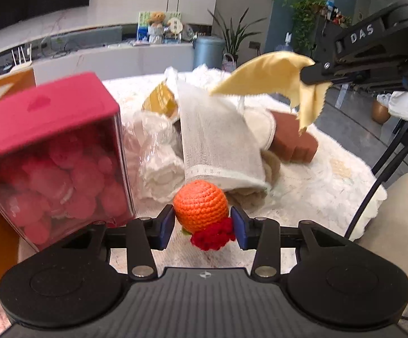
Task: Organize soft objects
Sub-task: 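Grasp the crocheted ball with the left tool while the right tool grasps the yellow cloth, then carry the crocheted ball and yellow cloth with both tools over the orange shoebox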
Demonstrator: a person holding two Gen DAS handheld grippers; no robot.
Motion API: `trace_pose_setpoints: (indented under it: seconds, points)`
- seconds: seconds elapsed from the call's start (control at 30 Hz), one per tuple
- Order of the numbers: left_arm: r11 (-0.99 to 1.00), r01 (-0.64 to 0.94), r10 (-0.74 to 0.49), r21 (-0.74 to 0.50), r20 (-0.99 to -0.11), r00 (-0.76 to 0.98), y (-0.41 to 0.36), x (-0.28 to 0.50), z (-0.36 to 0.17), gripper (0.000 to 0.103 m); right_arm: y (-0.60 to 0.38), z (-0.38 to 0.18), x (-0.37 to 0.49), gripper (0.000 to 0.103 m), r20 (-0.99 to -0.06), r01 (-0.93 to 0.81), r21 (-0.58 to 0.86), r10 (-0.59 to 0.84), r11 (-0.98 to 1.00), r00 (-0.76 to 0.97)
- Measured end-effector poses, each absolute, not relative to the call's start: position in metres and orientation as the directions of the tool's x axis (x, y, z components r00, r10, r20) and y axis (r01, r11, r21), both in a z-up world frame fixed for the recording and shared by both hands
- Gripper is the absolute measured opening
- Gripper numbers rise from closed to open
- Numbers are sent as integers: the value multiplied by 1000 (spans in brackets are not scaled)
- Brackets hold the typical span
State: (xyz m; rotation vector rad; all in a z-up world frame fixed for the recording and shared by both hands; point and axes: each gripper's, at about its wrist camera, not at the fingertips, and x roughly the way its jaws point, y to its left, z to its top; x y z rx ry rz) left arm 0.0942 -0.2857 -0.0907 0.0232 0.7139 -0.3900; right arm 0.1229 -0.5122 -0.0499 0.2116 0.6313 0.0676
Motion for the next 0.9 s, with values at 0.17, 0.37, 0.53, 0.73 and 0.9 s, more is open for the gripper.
trace_pose_setpoints:
  seconds: [0.17,0.37,0.53,0.73,0.9]
  points:
    - [934,334,-338,-124,-605,721,-273,87,-66,49,-504,-32,111,1,-529,-32,221,147,975,836]
    - [956,257,-291,-140,-551,782,-244,79,-31,50,-486,-1,90,1,-416,-106,235,199,966,887]
    - [973,191,-229,-126,-504,833,-206,69,-3,50,-469,25,71,1,-297,-164,251,237,954,925]
    - [994,38,-82,-105,-452,888,-147,60,20,49,-441,46,52,1,-195,-279,263,334,924,922]
    - [990,-38,-22,-138,-409,912,-107,57,36,50,-404,48,51,1,-167,-439,311,503,843,848]
